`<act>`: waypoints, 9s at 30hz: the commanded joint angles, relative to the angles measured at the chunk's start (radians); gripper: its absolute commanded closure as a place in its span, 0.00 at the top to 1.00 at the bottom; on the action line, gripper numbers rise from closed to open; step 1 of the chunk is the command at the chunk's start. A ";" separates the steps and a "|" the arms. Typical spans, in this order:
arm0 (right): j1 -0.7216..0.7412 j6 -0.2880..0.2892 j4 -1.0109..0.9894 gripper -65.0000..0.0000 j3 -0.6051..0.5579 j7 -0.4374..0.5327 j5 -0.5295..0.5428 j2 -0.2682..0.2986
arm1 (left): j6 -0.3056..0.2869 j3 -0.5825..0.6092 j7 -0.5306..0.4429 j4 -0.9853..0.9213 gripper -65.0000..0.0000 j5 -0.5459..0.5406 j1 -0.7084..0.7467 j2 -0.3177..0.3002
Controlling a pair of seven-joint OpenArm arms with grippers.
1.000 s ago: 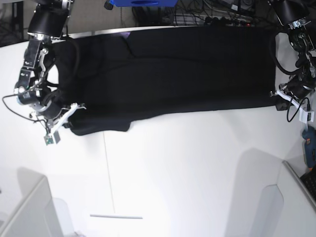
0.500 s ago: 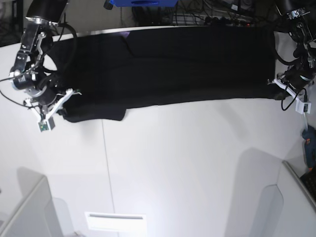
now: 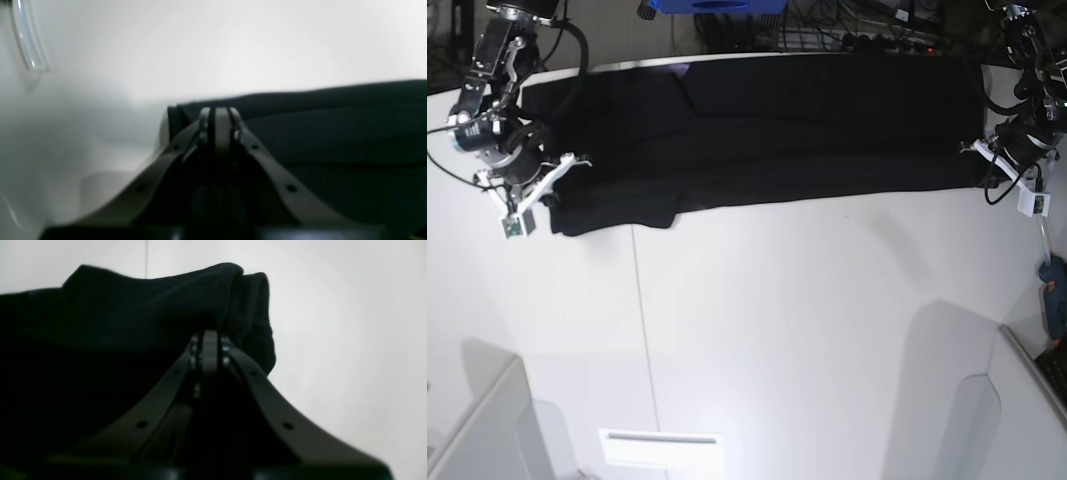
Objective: Fold the T-shirt properly
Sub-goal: 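Lift the hem with both grippers and fold it toward the shoulders, then lay the hem onto the shoulder edge with both grippers, then pull the folded strip toward the arms with both grippers and release, then grasp the strip's end with the left gripper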
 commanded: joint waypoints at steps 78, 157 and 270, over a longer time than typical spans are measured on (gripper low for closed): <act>-0.227 -0.005 0.062 0.21 0.226 -0.120 0.254 -0.042 | -0.005 -0.008 -0.017 0.089 0.02 -0.002 0.179 -0.007; 0.169 0.032 -0.416 0.00 0.188 0.133 0.110 -0.059 | 0.086 0.085 -0.101 -0.273 0.00 0.227 -0.235 0.128; 0.064 0.038 0.037 0.00 0.076 -0.023 0.113 -0.133 | -0.006 0.032 -0.081 0.008 0.00 -0.049 -0.051 0.151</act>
